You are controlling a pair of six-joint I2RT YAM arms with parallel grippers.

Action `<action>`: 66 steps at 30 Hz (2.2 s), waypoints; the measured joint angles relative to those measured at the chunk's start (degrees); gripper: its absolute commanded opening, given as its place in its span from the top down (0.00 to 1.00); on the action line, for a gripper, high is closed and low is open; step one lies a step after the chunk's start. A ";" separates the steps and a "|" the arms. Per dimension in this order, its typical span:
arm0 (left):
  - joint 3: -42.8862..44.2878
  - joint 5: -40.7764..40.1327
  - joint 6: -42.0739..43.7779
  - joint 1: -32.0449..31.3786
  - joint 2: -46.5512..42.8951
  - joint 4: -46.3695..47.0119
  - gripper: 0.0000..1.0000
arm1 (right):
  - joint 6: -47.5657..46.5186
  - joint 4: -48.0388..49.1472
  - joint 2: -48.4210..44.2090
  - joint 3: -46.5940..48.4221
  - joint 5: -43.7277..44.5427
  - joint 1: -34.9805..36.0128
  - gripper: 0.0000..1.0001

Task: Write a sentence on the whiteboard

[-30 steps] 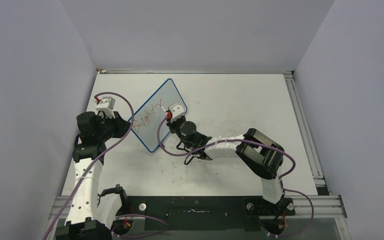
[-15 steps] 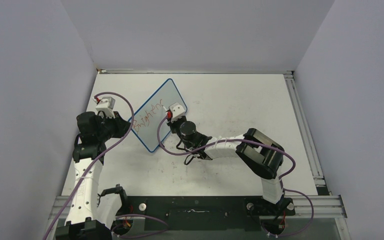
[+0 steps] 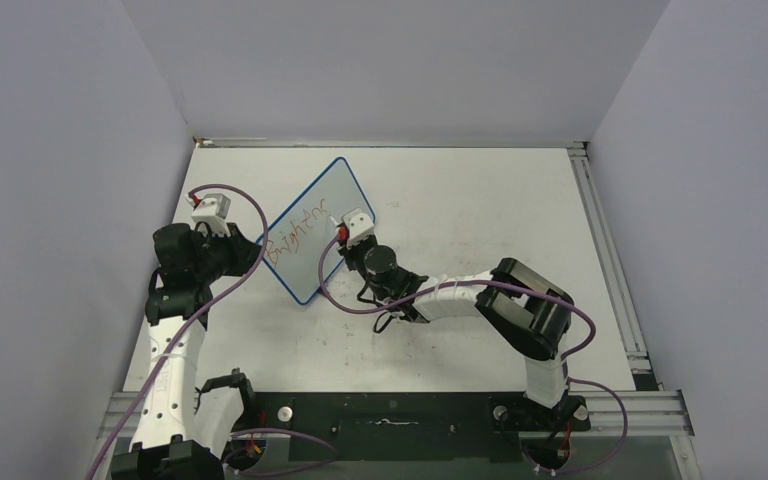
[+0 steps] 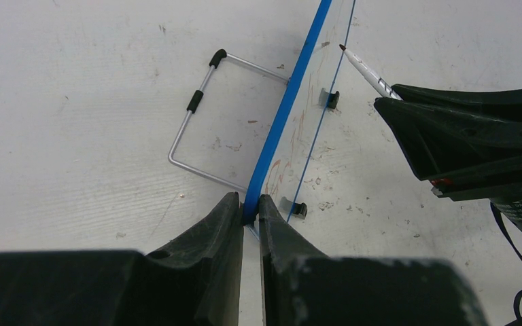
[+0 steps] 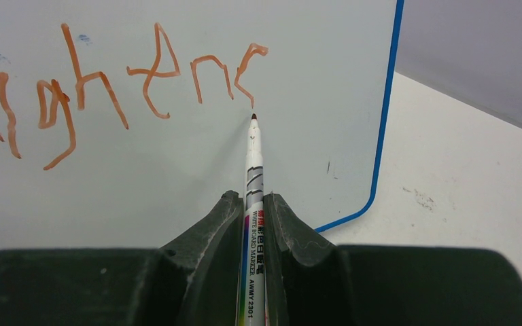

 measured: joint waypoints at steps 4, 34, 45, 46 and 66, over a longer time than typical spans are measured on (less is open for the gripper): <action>0.00 0.00 0.00 0.00 0.00 0.00 1.00 | -0.04 0.46 -0.11 0.00 -0.20 0.00 0.95; 0.00 0.00 0.00 -0.02 0.00 0.00 1.00 | -1.46 0.76 0.02 3.80 -1.36 0.00 0.95; 0.00 0.00 0.02 -0.02 0.00 0.00 1.00 | -0.39 0.68 0.13 3.80 -1.36 0.00 0.95; 0.00 0.00 0.00 -0.02 0.00 0.00 1.00 | -0.26 0.66 0.15 3.80 -1.36 0.00 0.95; 0.00 -0.04 0.00 -0.02 0.00 0.02 1.00 | 0.04 -0.76 1.46 4.35 -0.39 -0.33 0.95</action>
